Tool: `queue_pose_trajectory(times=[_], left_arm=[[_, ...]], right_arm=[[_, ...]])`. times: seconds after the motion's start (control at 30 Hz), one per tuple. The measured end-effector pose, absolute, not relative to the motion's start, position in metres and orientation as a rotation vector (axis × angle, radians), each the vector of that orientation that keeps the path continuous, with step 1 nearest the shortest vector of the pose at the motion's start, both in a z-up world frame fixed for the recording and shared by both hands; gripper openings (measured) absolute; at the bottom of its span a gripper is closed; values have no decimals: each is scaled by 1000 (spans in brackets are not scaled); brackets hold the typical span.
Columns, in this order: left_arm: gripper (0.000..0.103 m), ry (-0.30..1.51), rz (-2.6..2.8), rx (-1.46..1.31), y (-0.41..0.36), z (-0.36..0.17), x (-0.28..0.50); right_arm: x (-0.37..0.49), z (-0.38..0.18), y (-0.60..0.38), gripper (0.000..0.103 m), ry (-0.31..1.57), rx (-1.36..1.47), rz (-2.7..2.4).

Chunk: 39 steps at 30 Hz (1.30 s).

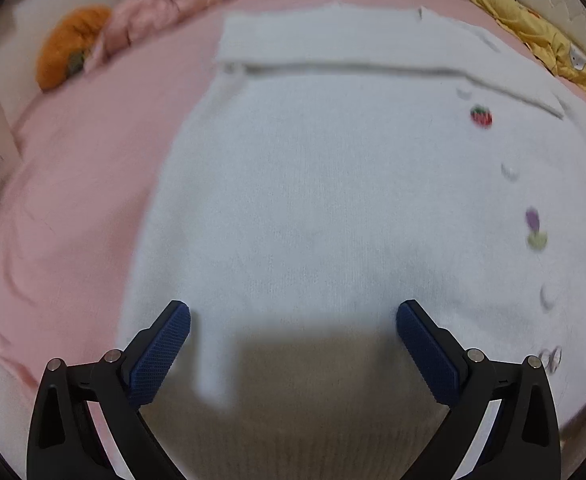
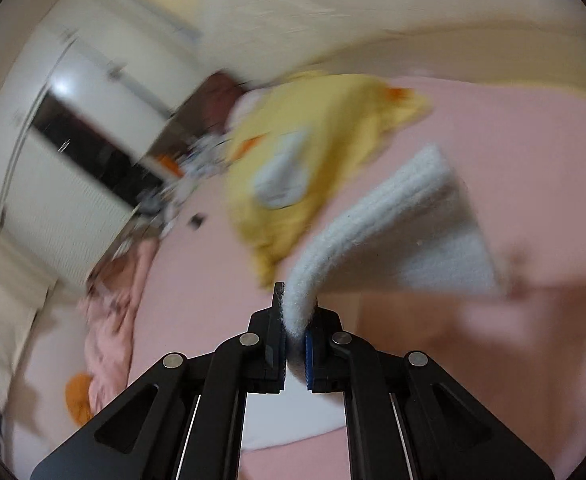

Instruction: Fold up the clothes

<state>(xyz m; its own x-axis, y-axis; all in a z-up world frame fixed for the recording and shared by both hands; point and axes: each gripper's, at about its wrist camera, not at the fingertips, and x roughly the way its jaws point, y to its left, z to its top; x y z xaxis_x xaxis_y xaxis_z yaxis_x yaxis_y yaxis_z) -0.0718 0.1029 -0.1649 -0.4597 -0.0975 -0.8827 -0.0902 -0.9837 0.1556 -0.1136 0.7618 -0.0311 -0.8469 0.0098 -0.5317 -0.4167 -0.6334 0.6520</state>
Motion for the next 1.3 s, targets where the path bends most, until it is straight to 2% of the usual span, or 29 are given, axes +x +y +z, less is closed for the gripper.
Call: queue_pose_trajectory(times=[0.03,0.1,0.2,0.3,0.4,0.57,0.63,0.7,0.83,0.97,1.1,1.23,1.3], left_arm=[[103,-299,-2678,1598,105,-158,-74],[103,-203,-2714,1588,99,-147,-82],[103,-58,-2763,1569,90,-130,-94],[103,90,-2806,1546,80,-113,-106],[103,189,-2810,1534,59,-107,-105],[103,91,-2780,1424,15,-100,-83],[103,117,-2759,1430,-9,-101,-74],[103,164,-2712,1448,-35,-106,-64],[103,255,-2639,1446,-73,-118,-53],[103,470,-2575,1453,-99,-132,-57],[103,500,-2573,1464,-97,-139,-60],[103,483,-2590,1474,-93,-138,-59],[103,480,-2595,1479,-93,-138,-59]], right_arm=[[-123,-21,747,6,1162,-743,2574],[-145,1,707,6,1040,-791,2660],[-179,26,621,7,735,-871,2793],[-210,27,537,7,603,-950,2885],[-234,1,461,7,469,-1031,2907],[-273,-43,334,7,240,-1163,2929],[-289,-60,283,7,146,-1214,2931],[-290,-86,246,7,143,-1306,2908],[-292,-104,203,7,133,-1377,2917],[-297,-109,170,7,97,-1402,2939],[-304,-126,152,7,-43,-1475,2924],[-311,-147,138,14,-217,-1560,2888],[-305,-147,125,25,-376,-1537,2928]])
